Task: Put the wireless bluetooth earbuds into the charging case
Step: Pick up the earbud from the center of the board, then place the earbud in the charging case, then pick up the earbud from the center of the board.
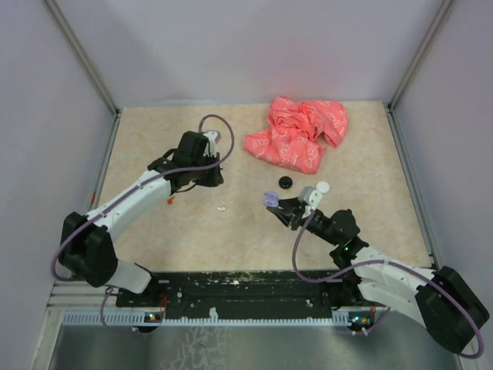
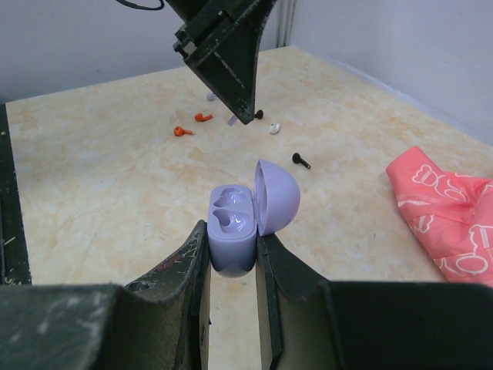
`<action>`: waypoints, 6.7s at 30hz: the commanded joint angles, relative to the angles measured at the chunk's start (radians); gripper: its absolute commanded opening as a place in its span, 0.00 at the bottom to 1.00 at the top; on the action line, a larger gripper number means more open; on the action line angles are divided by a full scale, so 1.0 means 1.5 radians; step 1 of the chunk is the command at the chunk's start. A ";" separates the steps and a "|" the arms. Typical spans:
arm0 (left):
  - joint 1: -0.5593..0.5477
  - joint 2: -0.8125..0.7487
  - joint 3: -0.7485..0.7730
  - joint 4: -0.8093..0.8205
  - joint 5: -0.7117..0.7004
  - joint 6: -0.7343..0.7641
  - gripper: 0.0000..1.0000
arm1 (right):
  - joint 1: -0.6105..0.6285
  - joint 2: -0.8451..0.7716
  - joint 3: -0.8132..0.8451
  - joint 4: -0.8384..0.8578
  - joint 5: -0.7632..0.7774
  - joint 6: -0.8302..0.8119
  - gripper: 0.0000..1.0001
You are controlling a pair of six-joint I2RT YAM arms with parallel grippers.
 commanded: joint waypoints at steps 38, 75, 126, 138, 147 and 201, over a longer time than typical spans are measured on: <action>-0.283 -0.160 -0.229 0.659 -0.169 -0.352 0.22 | 0.002 0.260 0.012 0.498 0.126 -0.042 0.00; -0.388 -0.097 -0.161 0.593 -0.353 -0.222 0.53 | 0.002 0.273 -0.012 0.554 0.139 -0.027 0.00; 0.012 -0.196 -0.163 0.079 -0.319 -0.165 0.87 | 0.002 0.039 -0.106 0.288 0.182 -0.053 0.00; 0.273 -0.112 -0.143 0.083 -0.257 -0.058 0.81 | 0.002 0.059 -0.102 0.304 0.171 -0.042 0.00; 0.390 0.091 -0.035 0.074 -0.182 -0.026 0.67 | 0.002 0.061 -0.102 0.307 0.170 -0.041 0.00; 0.412 0.310 0.156 -0.029 -0.026 0.060 0.52 | 0.002 0.078 -0.095 0.295 0.177 -0.063 0.00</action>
